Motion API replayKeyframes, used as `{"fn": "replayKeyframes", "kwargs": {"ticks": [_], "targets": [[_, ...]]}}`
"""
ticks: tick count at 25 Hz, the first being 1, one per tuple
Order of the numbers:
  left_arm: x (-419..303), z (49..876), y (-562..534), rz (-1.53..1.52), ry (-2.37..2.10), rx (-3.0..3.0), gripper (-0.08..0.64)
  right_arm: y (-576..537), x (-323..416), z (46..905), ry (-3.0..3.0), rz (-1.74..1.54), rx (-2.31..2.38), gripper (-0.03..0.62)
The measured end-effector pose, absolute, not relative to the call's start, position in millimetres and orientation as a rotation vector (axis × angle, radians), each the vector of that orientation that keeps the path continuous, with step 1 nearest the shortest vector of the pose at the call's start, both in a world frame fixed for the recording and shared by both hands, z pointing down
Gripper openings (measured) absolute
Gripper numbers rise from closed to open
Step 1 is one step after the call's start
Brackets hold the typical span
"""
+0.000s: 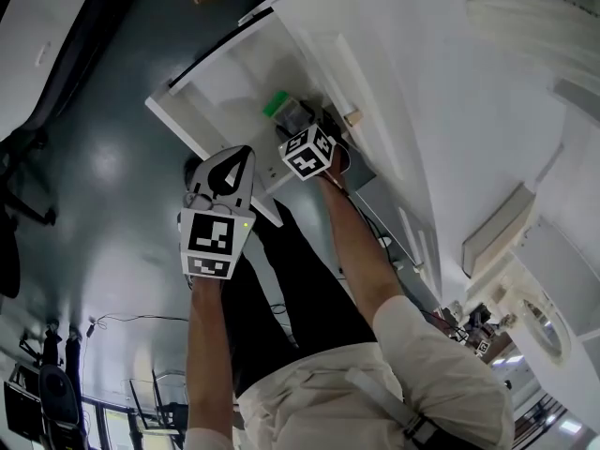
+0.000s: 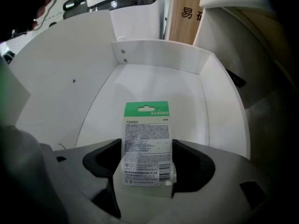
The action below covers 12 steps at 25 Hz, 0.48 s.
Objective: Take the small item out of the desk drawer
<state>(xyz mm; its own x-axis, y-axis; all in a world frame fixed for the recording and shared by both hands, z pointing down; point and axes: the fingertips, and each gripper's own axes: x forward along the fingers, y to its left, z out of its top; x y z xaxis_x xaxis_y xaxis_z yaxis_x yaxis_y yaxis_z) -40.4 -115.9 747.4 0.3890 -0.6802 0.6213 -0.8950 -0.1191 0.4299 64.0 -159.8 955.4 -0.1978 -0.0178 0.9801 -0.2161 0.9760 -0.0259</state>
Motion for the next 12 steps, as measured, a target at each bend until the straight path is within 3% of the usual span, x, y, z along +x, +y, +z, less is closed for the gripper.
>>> {"fn": "replayKeyframes", "kwargs": {"ticks": [12], "targets": [[-28, 752, -96, 0.35, -1.317, 1.867, 0.015, -152, 47, 917, -1.894, 0.357, 0.337, 0.35]]}}
